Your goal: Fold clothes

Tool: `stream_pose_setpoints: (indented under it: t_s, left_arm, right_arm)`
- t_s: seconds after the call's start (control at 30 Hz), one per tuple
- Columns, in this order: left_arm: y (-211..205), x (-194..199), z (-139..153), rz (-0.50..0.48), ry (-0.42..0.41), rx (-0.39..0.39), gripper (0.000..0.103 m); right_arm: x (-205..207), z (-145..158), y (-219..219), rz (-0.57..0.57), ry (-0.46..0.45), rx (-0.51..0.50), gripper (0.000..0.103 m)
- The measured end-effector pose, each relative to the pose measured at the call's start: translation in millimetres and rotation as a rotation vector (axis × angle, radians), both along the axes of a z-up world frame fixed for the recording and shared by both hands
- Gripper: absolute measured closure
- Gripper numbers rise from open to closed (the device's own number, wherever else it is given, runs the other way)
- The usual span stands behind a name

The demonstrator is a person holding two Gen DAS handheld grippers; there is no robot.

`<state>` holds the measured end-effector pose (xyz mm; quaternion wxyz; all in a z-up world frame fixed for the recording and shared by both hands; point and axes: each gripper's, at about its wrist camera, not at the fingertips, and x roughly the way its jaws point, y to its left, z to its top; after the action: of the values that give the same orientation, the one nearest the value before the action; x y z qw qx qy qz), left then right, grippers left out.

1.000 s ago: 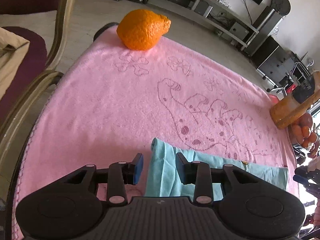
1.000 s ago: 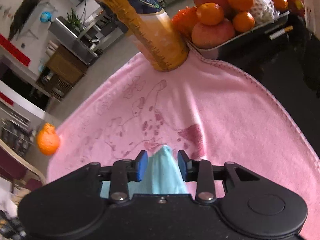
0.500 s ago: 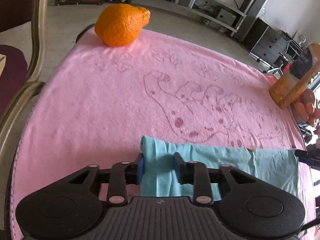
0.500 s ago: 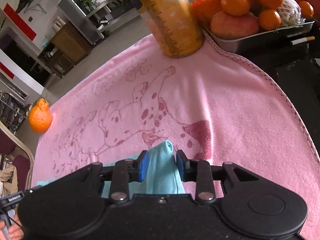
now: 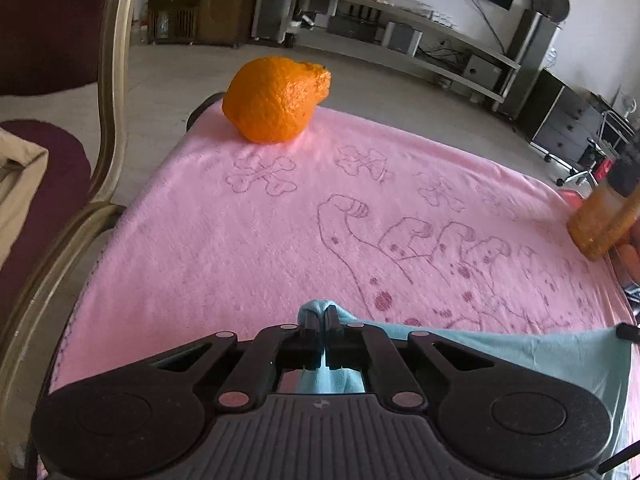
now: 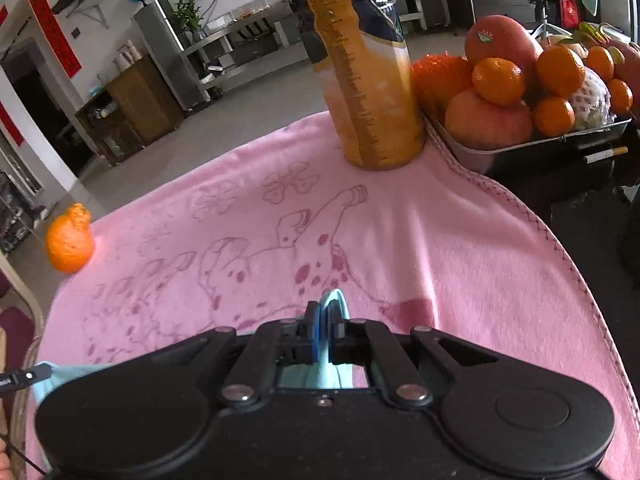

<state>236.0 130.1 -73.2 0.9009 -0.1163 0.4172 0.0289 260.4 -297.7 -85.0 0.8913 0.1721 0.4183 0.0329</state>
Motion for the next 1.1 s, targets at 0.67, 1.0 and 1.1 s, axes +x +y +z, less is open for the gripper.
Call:
stream_pose_setpoints:
  t_s: [0.67,1.0,1.1]
  left_arm:
    - [17.8,-113.8,58.5,0.037,-0.056,0.102,0.074]
    - [12.8,-173.8,11.0,0.064,0.157,-0.023,0.066]
    - [15.5,-180.7,3.5,0.082,0.171,-0.091,0.065]
  right_arm:
    - [-110.3,60.3,-47.9,-0.162,-0.112,0.227,0.070]
    - [-172.7,6.3,-68.7,-0.202,0.153,0.348,0.057]
    - [-171.7,-0.6,-69.5,-0.226,0.196,0.314,0.058]
